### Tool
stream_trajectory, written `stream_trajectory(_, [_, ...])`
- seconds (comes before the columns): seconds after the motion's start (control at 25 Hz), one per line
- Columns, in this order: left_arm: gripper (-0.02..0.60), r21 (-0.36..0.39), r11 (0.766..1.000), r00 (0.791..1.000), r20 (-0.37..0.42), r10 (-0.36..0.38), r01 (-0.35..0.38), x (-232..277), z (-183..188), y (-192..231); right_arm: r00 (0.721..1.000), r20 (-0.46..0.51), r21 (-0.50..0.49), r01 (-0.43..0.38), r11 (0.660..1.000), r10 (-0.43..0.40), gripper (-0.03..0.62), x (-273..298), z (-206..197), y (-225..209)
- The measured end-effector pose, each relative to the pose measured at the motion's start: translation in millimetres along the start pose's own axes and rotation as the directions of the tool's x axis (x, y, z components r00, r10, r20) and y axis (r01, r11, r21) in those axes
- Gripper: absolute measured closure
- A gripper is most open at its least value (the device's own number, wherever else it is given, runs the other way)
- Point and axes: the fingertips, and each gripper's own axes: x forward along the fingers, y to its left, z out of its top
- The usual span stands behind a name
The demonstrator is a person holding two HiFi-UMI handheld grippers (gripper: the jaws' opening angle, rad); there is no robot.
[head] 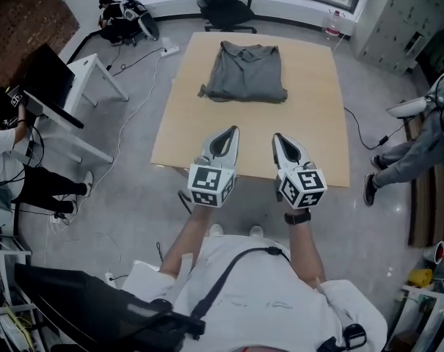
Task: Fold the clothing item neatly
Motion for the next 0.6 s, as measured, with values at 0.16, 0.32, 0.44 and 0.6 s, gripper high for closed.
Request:
stream_trajectory(0.16, [0.583, -0.013, 0.999, 0.993, 0.11, 0.034, -0.033, -19.7, 11.6, 13.8, 1.0, 0.019, -0.014, 0.024, 1.0, -0.024, 0.594, -1.2, -3.9, 18.1])
stream_trajectory(0.32, [0.583, -0.034, 0.998, 0.988, 0.141, 0.059, -0.055, -29.5, 11.9, 21.5, 0.998, 0.044, -0.016, 0.054, 0.998, -0.053, 0.594, -6.7, -3.1, 24.4])
stream_trajectory(0.44, [0.583, -0.036, 0.998, 0.99, 0.136, 0.047, -0.042, -29.3, 13.1, 22.0, 0.996, 0.075, -0.028, 0.059, 0.998, -0.057, 0.594, -6.4, 8.9, 27.2])
stream_trajectory(0.6, [0.583, -0.033, 0.999, 0.991, 0.125, 0.038, -0.034, -29.4, 11.6, 19.2, 0.994, 0.089, -0.047, 0.075, 0.996, -0.07, 0.594, -5.1, 14.7, 29.3])
